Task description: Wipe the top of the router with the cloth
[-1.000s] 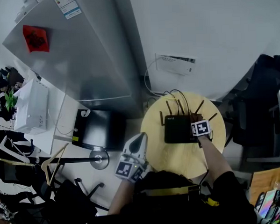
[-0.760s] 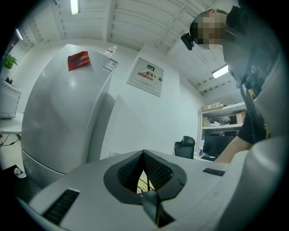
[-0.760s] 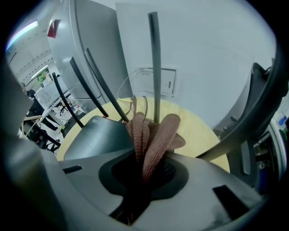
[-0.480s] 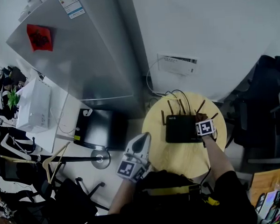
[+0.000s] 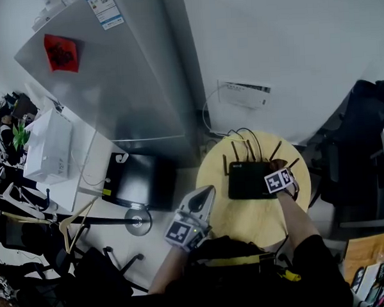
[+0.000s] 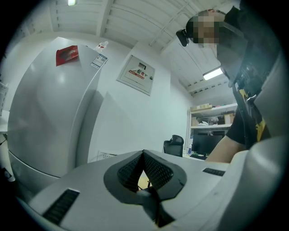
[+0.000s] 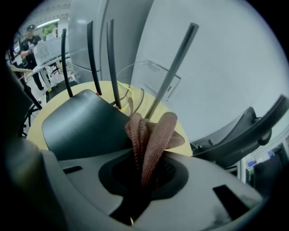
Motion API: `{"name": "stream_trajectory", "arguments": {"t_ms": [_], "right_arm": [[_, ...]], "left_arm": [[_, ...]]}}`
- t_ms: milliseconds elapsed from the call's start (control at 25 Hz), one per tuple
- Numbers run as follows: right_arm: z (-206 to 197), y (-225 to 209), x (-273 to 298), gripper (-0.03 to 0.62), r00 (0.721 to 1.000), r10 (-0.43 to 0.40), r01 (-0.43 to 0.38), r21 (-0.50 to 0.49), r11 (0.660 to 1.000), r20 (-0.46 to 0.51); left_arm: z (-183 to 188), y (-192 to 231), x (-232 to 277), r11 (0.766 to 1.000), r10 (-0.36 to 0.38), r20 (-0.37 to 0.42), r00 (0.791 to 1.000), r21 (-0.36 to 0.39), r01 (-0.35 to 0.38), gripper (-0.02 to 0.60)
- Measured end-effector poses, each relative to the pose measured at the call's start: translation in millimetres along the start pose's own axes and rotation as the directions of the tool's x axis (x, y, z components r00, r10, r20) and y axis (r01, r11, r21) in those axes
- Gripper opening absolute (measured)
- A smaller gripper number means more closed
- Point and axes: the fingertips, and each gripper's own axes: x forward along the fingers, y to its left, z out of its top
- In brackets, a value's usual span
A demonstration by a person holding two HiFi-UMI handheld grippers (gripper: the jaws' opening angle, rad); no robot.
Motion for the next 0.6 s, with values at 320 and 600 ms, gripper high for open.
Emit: {"name": "stream_trajectory", "arguments": {"t_ms": [320, 600], "right_arm": [[46.8, 90.0, -33.2, 0.063, 0.903, 0.347, -0.372, 0.057, 0.926, 0.254], [69.2, 198.8, -70.6, 0.063, 0.74, 0.617, -0.66, 0.11, 0.743, 0.268]], "left_arm": [[-8.5, 20.9, -12.9, 0.999, 0.035, -0.011, 0.999, -0.018, -0.035, -0.009], [6.8, 41.0, -28.0, 0.994, 0.094, 0.046, 0.995, -0.059, -0.091, -0.008]]}}
